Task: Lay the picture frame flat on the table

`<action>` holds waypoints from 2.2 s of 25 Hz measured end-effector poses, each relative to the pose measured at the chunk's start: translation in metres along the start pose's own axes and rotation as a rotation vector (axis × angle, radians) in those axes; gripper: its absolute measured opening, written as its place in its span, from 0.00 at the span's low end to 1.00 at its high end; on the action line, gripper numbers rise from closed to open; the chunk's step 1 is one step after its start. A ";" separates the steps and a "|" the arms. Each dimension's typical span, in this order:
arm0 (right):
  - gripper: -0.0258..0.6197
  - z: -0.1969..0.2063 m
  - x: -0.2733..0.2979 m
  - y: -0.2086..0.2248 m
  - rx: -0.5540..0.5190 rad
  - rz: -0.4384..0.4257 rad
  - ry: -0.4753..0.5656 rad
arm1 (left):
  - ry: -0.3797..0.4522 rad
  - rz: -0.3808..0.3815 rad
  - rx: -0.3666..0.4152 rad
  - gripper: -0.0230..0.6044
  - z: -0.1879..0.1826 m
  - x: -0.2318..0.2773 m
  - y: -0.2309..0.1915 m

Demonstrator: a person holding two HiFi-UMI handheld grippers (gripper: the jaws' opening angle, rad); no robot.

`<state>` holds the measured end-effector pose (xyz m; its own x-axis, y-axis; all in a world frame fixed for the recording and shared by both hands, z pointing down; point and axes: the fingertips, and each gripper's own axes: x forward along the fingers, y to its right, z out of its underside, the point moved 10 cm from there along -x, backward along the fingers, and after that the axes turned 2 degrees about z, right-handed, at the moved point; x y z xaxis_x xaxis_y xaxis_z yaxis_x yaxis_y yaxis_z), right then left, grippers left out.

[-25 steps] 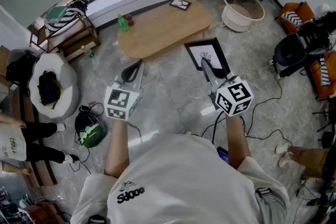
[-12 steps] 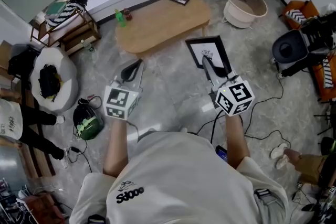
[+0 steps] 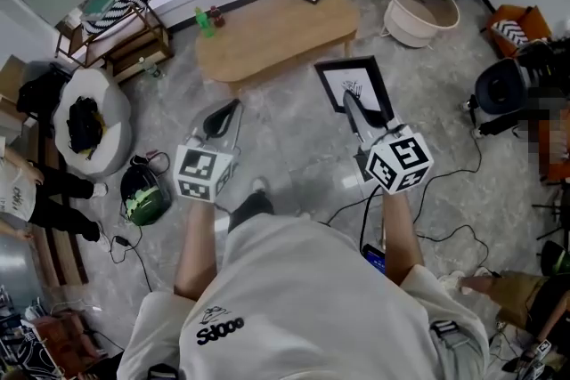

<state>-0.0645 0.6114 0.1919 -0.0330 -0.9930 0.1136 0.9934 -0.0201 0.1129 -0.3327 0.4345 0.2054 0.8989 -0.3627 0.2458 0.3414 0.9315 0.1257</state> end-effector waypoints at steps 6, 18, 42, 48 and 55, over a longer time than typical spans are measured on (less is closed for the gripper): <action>0.07 0.001 -0.001 0.012 0.008 0.009 0.012 | 0.000 0.009 -0.002 0.05 0.001 0.013 0.002; 0.07 0.007 0.055 0.047 0.006 0.050 -0.015 | 0.013 0.043 -0.014 0.05 0.008 0.080 -0.044; 0.08 -0.039 0.298 0.123 0.022 0.080 -0.071 | 0.013 0.052 -0.072 0.05 -0.003 0.247 -0.265; 0.08 -0.041 0.334 0.130 0.023 0.078 -0.092 | -0.002 0.060 -0.091 0.05 0.006 0.268 -0.292; 0.08 -0.046 0.374 0.134 0.007 0.064 -0.113 | -0.008 0.071 -0.103 0.05 0.013 0.291 -0.320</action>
<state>0.0616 0.2324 0.2046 0.0178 -0.9727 0.2313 0.9931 0.0440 0.1088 -0.1839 0.0302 0.2496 0.9195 -0.2959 0.2586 0.3042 0.9526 0.0085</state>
